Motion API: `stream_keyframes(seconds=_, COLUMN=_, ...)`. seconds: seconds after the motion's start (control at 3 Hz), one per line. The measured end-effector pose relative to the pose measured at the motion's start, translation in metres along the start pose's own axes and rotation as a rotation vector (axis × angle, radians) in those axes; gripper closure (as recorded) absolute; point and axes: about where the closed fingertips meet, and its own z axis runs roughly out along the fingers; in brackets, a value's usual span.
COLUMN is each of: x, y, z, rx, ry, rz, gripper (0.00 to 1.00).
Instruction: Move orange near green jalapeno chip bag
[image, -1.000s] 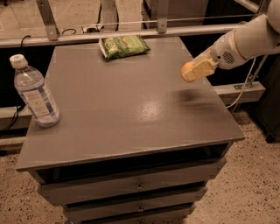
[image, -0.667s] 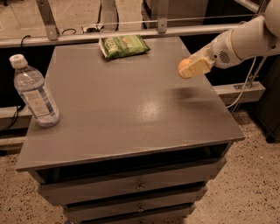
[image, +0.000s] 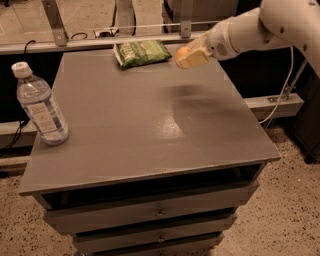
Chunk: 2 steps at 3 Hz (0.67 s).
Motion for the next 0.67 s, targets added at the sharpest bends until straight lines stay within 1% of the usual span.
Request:
stream_keyframes(seconds=0.33, x=-0.023, y=-0.012, z=0.034, rx=-0.011, ry=-0.048, rz=-0.024, gripper=1.00)
stream_keyframes(seconds=0.67, x=-0.036, y=-0.022, z=0.062, rx=-0.022, ry=-0.084, rz=-0.024, gripper=1.00)
